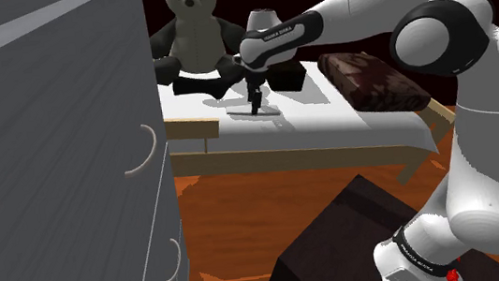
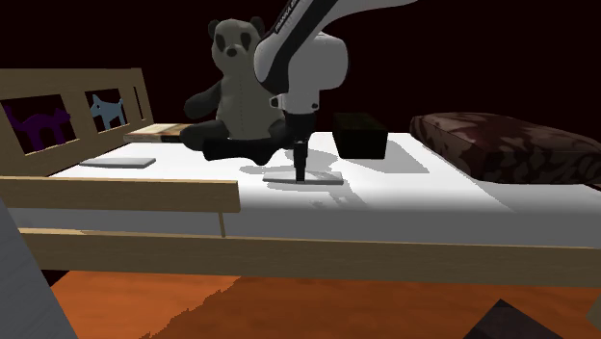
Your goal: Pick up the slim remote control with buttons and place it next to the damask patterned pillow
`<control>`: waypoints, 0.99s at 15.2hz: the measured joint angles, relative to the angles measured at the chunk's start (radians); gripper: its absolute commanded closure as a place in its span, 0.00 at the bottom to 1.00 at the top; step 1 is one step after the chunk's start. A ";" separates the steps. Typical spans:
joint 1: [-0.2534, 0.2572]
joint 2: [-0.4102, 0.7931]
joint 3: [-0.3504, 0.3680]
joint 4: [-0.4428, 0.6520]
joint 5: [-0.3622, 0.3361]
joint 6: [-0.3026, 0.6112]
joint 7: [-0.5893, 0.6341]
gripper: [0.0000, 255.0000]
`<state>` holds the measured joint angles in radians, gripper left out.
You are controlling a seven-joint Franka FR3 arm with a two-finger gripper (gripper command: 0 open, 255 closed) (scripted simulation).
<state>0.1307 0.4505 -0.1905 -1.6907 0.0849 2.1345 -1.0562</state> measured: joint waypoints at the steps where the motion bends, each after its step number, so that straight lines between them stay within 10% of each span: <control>1: 0.001 0.006 0.001 -0.009 0.001 0.015 0.000 0.00; 8: -0.002 0.015 0.002 -0.013 0.004 0.028 -0.004 0.00; 9: -0.002 0.015 0.002 -0.013 0.004 0.028 -0.004 1.00; 15: -0.002 0.015 0.002 -0.013 0.004 0.027 -0.004 1.00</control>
<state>0.1285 0.4653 -0.1889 -1.7033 0.0886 2.1620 -1.0602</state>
